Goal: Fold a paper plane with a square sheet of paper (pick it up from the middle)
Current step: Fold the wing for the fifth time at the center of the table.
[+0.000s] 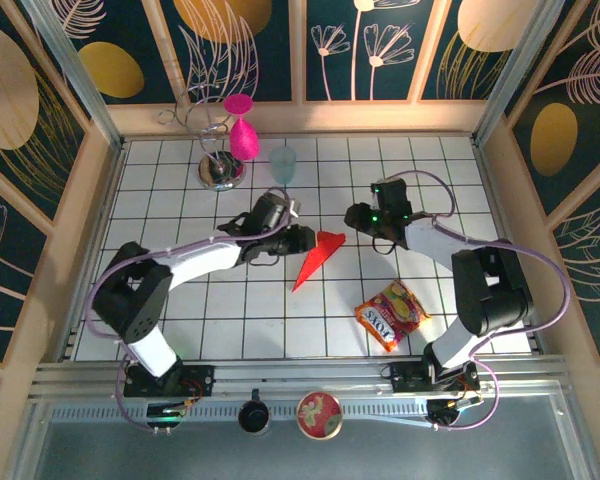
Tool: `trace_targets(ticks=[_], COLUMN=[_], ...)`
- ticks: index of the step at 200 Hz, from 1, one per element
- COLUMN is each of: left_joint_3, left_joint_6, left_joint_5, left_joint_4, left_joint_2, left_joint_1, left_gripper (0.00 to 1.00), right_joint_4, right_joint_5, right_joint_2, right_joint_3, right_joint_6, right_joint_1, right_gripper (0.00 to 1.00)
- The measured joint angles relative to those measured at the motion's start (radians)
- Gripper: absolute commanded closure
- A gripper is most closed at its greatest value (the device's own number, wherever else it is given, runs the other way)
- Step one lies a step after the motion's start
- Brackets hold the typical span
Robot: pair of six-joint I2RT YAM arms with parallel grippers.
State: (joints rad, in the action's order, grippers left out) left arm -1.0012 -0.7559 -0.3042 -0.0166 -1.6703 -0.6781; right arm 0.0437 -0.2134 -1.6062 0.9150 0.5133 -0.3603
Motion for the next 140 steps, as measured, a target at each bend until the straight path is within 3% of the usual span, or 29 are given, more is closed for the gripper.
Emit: trace_targets(ticks=[36, 81, 140], left_joint_3=[0.115, 0.306, 0.446], left_joint_6=[0.005, 0.014, 0.048], left_joint_5=[0.046, 0.135, 0.239], left_joint_4=[-0.040, -0.060, -0.089], left_joint_2=[0.132, 0.230, 0.360], left_joint_1=[0.073, 0.142, 0.166], left_gripper=[0.38, 0.11, 0.01], right_joint_4=[0.100, 0.233, 0.397], right_joint_5=[0.046, 0.190, 0.370], right_joint_2=[0.010, -0.060, -0.229], right_joint_3=[0.046, 0.153, 0.325], right_joint_6=[0.075, 0.226, 0.391], right_joint_1=[-0.134, -0.298, -0.410], right_gripper=[0.40, 0.37, 0.34])
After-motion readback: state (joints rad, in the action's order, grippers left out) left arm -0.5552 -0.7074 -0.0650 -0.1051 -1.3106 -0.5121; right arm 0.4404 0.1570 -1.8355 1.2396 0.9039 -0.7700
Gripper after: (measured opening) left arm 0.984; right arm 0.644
